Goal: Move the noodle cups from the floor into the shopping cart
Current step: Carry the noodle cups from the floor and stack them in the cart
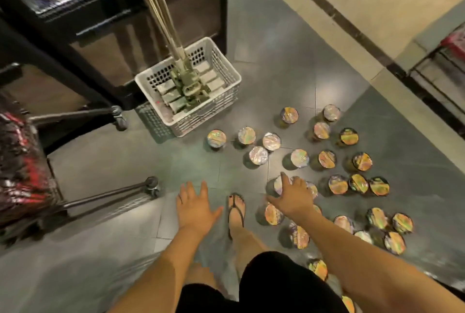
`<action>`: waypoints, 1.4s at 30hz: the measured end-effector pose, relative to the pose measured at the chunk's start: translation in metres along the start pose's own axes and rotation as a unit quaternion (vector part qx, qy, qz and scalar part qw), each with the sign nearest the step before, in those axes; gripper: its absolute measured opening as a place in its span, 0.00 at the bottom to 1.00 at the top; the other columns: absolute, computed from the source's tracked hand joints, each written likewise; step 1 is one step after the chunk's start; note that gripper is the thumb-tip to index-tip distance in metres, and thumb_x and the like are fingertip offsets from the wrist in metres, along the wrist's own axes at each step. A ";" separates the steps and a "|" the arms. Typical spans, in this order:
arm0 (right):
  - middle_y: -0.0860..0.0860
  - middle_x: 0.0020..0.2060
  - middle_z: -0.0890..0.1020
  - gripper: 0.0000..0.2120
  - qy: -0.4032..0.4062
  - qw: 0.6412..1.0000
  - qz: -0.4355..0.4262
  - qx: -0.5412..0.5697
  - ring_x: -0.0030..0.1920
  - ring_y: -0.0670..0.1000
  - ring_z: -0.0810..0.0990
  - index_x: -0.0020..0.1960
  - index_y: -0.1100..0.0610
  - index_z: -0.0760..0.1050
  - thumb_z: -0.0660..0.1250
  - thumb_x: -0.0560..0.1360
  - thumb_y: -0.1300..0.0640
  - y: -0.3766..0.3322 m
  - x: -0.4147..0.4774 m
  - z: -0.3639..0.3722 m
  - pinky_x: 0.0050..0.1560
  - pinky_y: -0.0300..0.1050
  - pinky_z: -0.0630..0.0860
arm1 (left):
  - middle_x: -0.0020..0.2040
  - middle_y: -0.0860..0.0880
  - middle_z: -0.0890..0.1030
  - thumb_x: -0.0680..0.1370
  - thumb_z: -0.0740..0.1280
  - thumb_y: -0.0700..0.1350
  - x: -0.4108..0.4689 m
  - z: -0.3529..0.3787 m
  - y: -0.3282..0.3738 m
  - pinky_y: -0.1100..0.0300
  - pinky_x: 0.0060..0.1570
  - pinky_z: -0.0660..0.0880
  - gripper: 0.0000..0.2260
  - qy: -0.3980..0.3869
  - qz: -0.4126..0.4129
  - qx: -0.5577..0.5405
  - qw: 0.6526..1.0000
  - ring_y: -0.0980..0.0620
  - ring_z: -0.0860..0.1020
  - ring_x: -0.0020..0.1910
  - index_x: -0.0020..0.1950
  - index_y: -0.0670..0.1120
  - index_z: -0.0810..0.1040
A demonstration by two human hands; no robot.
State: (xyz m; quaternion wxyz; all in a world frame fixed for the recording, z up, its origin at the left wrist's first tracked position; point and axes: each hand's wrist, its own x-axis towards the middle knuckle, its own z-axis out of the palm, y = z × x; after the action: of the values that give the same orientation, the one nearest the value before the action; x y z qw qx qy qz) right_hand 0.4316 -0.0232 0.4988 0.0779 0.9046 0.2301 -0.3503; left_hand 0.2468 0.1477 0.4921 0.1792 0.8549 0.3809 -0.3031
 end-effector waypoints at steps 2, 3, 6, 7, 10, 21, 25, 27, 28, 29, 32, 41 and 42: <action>0.60 0.69 0.66 0.45 -0.002 1.000 0.019 0.016 0.69 0.62 0.65 0.78 0.52 0.51 0.61 0.71 0.29 0.002 0.024 -0.005 0.66 0.55 0.64 | 0.78 0.37 0.45 0.76 0.58 0.68 0.023 -0.001 0.007 0.45 0.75 0.49 0.41 -0.004 -0.001 -0.003 1.000 0.37 0.46 0.77 0.80 0.50 0.44; 0.60 0.69 0.66 0.45 -0.006 0.999 0.031 0.027 0.69 0.62 0.65 0.78 0.51 0.51 0.61 0.71 0.29 0.002 0.035 -0.005 0.67 0.55 0.64 | 0.78 0.37 0.45 0.76 0.58 0.68 0.034 0.000 0.009 0.45 0.75 0.49 0.41 -0.007 0.002 -0.001 1.000 0.37 0.47 0.77 0.80 0.50 0.44; 0.61 0.71 0.64 0.44 -0.019 0.994 0.066 0.081 0.72 0.63 0.62 0.78 0.49 0.51 0.63 0.70 0.30 -0.001 0.068 0.008 0.68 0.57 0.62 | 0.78 0.36 0.46 0.76 0.58 0.68 0.073 0.012 0.010 0.45 0.75 0.50 0.41 -0.012 0.008 0.012 1.000 0.37 0.47 0.77 0.80 0.50 0.45; 0.61 0.72 0.63 0.44 -0.027 0.992 0.074 0.096 0.72 0.63 0.61 0.78 0.49 0.51 0.63 0.70 0.30 -0.001 0.080 0.015 0.68 0.58 0.62 | 0.78 0.37 0.47 0.76 0.58 0.68 0.088 0.018 0.010 0.46 0.75 0.50 0.41 -0.010 0.009 0.019 1.000 0.37 0.48 0.77 0.80 0.50 0.46; 0.62 0.73 0.62 0.45 -0.044 0.986 0.103 0.120 0.72 0.64 0.60 0.77 0.50 0.51 0.63 0.70 0.30 -0.002 0.125 0.047 0.68 0.59 0.63 | 0.78 0.37 0.46 0.76 0.58 0.68 0.142 0.043 0.007 0.46 0.75 0.50 0.41 -0.016 0.014 0.024 0.999 0.38 0.47 0.77 0.80 0.51 0.44; 0.63 0.72 0.60 0.51 -0.008 0.977 0.131 0.165 0.72 0.65 0.61 0.78 0.46 0.43 0.64 0.66 0.26 -0.007 0.376 0.213 0.68 0.59 0.62 | 0.77 0.34 0.48 0.71 0.63 0.71 0.420 0.193 -0.005 0.44 0.72 0.53 0.47 0.073 0.019 0.024 0.997 0.35 0.50 0.76 0.80 0.53 0.45; 0.62 0.71 0.61 0.55 0.014 0.981 0.130 0.145 0.69 0.65 0.62 0.78 0.45 0.42 0.63 0.62 0.22 -0.007 0.448 0.265 0.67 0.58 0.63 | 0.78 0.35 0.43 0.69 0.64 0.72 0.500 0.238 -0.012 0.43 0.74 0.50 0.48 0.100 0.038 -0.009 0.994 0.36 0.45 0.77 0.79 0.54 0.43; 0.62 0.71 0.60 0.56 0.025 0.984 0.131 0.120 0.70 0.64 0.61 0.78 0.43 0.40 0.60 0.61 0.20 -0.006 0.476 0.286 0.68 0.59 0.64 | 0.78 0.35 0.42 0.68 0.65 0.72 0.533 0.251 -0.012 0.42 0.73 0.49 0.49 0.125 0.057 -0.027 0.990 0.36 0.44 0.77 0.80 0.54 0.45; 0.62 0.72 0.60 0.57 0.032 0.984 0.133 0.114 0.70 0.64 0.61 0.77 0.42 0.39 0.59 0.60 0.19 -0.006 0.487 0.294 0.68 0.60 0.64 | 0.78 0.35 0.42 0.67 0.66 0.72 0.548 0.254 -0.011 0.42 0.73 0.49 0.50 0.137 0.065 -0.030 0.988 0.36 0.44 0.77 0.80 0.54 0.46; 0.63 0.72 0.58 0.57 0.038 0.983 0.138 0.117 0.70 0.65 0.61 0.77 0.41 0.38 0.59 0.60 0.19 -0.006 0.497 0.303 0.68 0.62 0.63 | 0.78 0.36 0.42 0.65 0.66 0.73 0.562 0.258 -0.010 0.42 0.73 0.48 0.51 0.144 0.069 -0.029 0.987 0.36 0.44 0.77 0.79 0.55 0.47; 0.62 0.73 0.53 0.57 0.073 0.977 0.152 0.135 0.70 0.66 0.59 0.77 0.40 0.36 0.63 0.60 0.21 -0.008 0.512 0.324 0.66 0.63 0.63 | 0.78 0.37 0.42 0.64 0.69 0.72 0.591 0.265 -0.008 0.41 0.73 0.50 0.51 0.136 0.075 -0.028 0.988 0.36 0.45 0.77 0.79 0.59 0.46; 0.59 0.71 0.56 0.50 0.137 0.967 0.115 0.180 0.68 0.64 0.60 0.78 0.41 0.45 0.68 0.65 0.30 -0.008 0.507 0.330 0.67 0.57 0.64 | 0.64 0.39 0.59 0.64 0.74 0.66 0.602 0.261 -0.022 0.43 0.63 0.70 0.51 0.117 0.073 -0.031 0.990 0.35 0.66 0.61 0.78 0.60 0.48; 0.60 0.71 0.56 0.50 0.137 0.969 0.111 0.175 0.67 0.64 0.60 0.78 0.41 0.45 0.68 0.65 0.30 -0.007 0.506 0.329 0.67 0.57 0.64 | 0.65 0.38 0.58 0.63 0.74 0.65 0.600 0.261 -0.022 0.43 0.62 0.71 0.52 0.108 0.074 -0.024 0.991 0.35 0.66 0.61 0.78 0.61 0.46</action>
State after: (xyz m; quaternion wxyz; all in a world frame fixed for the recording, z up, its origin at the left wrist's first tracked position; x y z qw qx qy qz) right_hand 0.5595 0.0668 -0.0845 -0.0754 0.9634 0.0718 -0.2470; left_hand 0.4459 0.3474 -0.0982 0.1796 0.9038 0.3409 -0.1861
